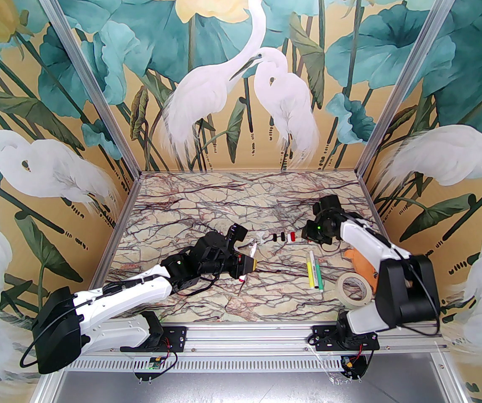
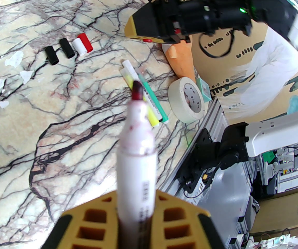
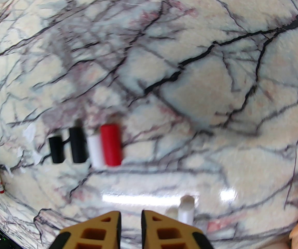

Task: Open the pen caps

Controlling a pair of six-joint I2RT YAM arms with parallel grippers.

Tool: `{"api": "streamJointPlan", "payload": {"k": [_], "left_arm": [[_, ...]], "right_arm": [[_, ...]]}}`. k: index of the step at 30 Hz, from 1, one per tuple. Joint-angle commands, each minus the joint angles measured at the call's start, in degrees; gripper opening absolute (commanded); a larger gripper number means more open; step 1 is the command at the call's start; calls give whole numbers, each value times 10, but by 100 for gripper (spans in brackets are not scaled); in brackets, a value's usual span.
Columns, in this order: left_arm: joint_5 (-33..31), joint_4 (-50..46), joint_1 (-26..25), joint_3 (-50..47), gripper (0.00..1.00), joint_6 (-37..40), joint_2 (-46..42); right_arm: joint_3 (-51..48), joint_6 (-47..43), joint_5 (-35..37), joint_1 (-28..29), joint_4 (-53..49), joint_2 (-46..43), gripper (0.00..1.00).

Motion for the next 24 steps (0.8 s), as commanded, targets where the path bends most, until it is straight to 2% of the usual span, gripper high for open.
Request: {"api": "streamJointPlan", "payload": {"k": [1,10,24], "left_arm": [[-18,-15,4,-2,5,9,-13],[-19,-17,4,-3,5,7,-9],[-20,-21,3,0,5,6,4]], "right_arm": [[30,-29,-21,-6,10,35,19],[75,-48,-39,-7,7,114,21],[91,-53,-24,-7,1,157,24]]}}
